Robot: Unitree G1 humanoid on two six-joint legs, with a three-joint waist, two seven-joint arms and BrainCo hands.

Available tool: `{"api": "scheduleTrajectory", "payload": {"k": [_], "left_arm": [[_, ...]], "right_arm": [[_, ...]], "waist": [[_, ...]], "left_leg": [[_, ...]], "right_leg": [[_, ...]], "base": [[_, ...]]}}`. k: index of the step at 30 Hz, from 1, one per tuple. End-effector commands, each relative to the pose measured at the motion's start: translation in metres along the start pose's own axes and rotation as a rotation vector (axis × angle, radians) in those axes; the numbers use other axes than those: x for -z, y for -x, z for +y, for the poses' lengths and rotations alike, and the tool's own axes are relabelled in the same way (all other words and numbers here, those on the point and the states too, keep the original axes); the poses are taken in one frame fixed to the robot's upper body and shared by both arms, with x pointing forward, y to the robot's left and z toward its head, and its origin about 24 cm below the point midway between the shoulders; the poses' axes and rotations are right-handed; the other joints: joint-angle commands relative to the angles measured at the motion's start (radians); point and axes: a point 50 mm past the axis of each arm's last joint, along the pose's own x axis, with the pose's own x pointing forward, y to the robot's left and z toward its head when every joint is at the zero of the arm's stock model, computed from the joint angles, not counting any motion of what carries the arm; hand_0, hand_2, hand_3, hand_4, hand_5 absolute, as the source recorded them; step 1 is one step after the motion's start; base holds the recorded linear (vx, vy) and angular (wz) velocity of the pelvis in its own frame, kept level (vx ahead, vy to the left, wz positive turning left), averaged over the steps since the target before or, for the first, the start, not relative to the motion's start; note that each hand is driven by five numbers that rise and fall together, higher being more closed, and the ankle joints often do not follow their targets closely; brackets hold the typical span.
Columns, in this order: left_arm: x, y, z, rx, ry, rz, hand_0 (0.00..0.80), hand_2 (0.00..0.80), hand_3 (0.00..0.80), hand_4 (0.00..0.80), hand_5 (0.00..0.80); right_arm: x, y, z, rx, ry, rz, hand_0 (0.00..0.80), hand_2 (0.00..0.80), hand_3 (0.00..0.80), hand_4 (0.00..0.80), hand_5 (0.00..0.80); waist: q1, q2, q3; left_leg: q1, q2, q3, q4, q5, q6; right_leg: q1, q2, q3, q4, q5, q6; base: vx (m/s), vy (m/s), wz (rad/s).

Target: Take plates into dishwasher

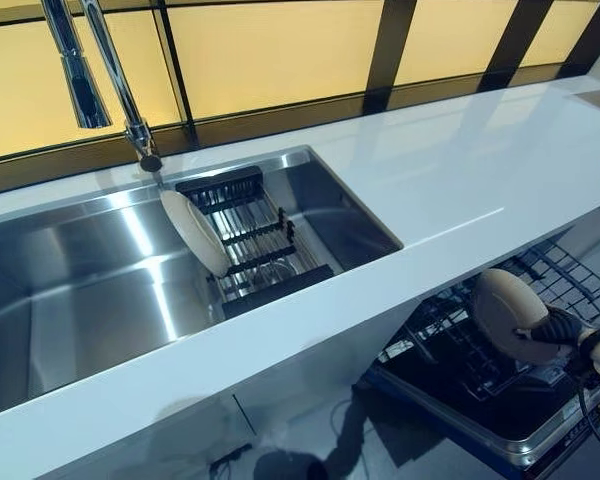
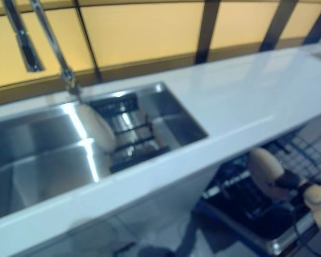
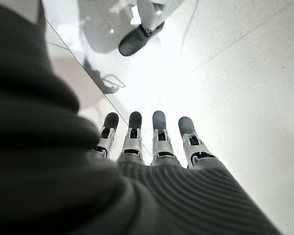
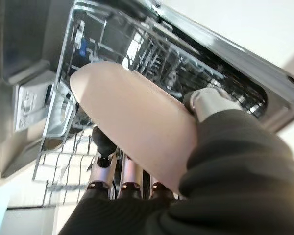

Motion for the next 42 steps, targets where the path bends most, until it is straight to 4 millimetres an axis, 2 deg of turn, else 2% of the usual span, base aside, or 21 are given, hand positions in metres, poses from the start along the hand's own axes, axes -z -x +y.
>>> {"api": "scheduleTrajectory", "payload": {"k": [1,8,22,34,35,36,37,38,40,42], "left_arm": [[-0.013,0.002,0.011,-0.022,-0.031,-0.007,0.000,0.000,0.000,0.000,0.000],[-0.027,0.003,0.011,-0.017,-0.029,-0.050,0.000,0.000,0.000,0.000,0.000],[-0.046,0.004,0.004,0.009,-0.041,-0.105,0.000,0.000,0.000,0.000,0.000],[-0.047,0.004,0.004,0.012,-0.050,-0.103,0.000,0.000,0.000,0.000,0.000],[-0.047,0.004,0.005,0.011,-0.052,-0.101,0.000,0.000,0.000,0.000,0.000],[-0.046,0.004,0.006,0.009,-0.054,-0.100,0.000,0.000,0.000,0.000,0.000],[-0.046,0.005,0.006,0.008,-0.055,-0.100,0.000,0.000,0.000,0.000,0.000],[-0.046,0.005,0.007,0.006,-0.056,-0.099,0.000,0.000,0.000,0.000,0.000],[-0.047,0.005,0.007,0.002,-0.060,-0.101,0.000,0.000,0.000,0.000,0.000],[-0.047,0.005,0.008,-0.001,-0.059,-0.099,0.000,0.000,0.000,0.000,0.000]], "right_arm": [[-0.039,-0.008,-0.037,0.162,-0.010,-0.120,0.800,0.800,0.800,0.800,0.800],[-0.043,-0.018,-0.042,0.160,0.009,-0.089,0.800,0.800,0.800,0.800,0.800],[-0.021,-0.030,-0.031,0.096,0.018,0.054,0.800,0.800,0.800,0.800,0.800],[-0.003,-0.032,-0.010,-0.015,0.004,0.132,0.800,0.800,0.800,0.800,0.800],[-0.001,-0.032,-0.008,-0.026,0.002,0.138,0.762,0.762,0.762,0.762,0.762],[0.000,-0.032,-0.007,-0.037,-0.001,0.144,0.684,0.684,0.684,0.684,0.684],[0.002,-0.031,-0.006,-0.037,-0.006,0.147,0.546,0.546,0.546,0.546,0.546],[0.002,-0.031,-0.006,-0.031,-0.011,0.148,0.229,0.229,0.229,0.229,0.229],[0.004,-0.031,-0.005,-0.027,-0.018,0.152,0.000,0.000,0.000,0.000,0.000],[0.005,-0.029,-0.006,-0.020,-0.027,0.158,0.000,0.000,0.000,0.000,0.000]], "waist": [[0.052,-0.005,0.009],[0.066,0.024,0.035],[0.083,0.071,0.059],[0.088,0.069,0.055],[0.088,0.066,0.053],[0.088,0.062,0.052],[0.088,0.059,0.051],[0.088,0.056,0.050],[0.087,0.046,0.050],[0.084,0.038,0.047]], "left_leg": [[0.011,0.002,-0.028,0.001,-0.085,-0.012],[-0.015,-0.005,-0.044,0.001,-0.079,-0.019],[-0.027,-0.016,-0.064,0.001,-0.072,-0.023],[-0.017,-0.015,-0.068,0.001,-0.076,-0.023],[-0.015,-0.015,-0.068,0.001,-0.076,-0.024],[-0.013,-0.014,-0.068,0.001,-0.076,-0.024],[-0.012,-0.014,-0.068,0.001,-0.076,-0.024],[-0.010,-0.012,-0.067,0.001,-0.077,-0.023],[-0.007,-0.010,-0.066,0.001,-0.078,-0.023],[-0.006,-0.007,-0.063,0.001,-0.079,-0.023]], "right_leg": [[-0.023,-0.015,-0.027,0.003,-0.017,0.100],[-0.042,-0.026,-0.046,0.003,-0.017,0.097],[-0.049,-0.043,-0.067,0.003,-0.021,0.093],[-0.038,-0.047,-0.074,0.003,-0.024,0.093],[-0.037,-0.046,-0.073,0.003,-0.023,0.093],[-0.035,-0.045,-0.073,0.003,-0.023,0.093],[-0.034,-0.045,-0.073,0.003,-0.023,0.093],[-0.032,-0.044,-0.072,0.003,-0.023,0.093],[-0.030,-0.042,-0.070,0.003,-0.022,0.093],[-0.029,-0.040,-0.067,0.003,-0.022,0.094]], "base": [[-0.057,-0.018,0.07],[-0.052,-0.012,0.04],[-0.016,0.005,0.06],[0.003,0.000,0.01],[0.026,0.000,0.03],[0.000,0.000,0.00],[0.000,0.000,0.00],[0.000,0.000,0.00],[0.000,0.000,0.00],[0.000,0.000,0.00]]}}
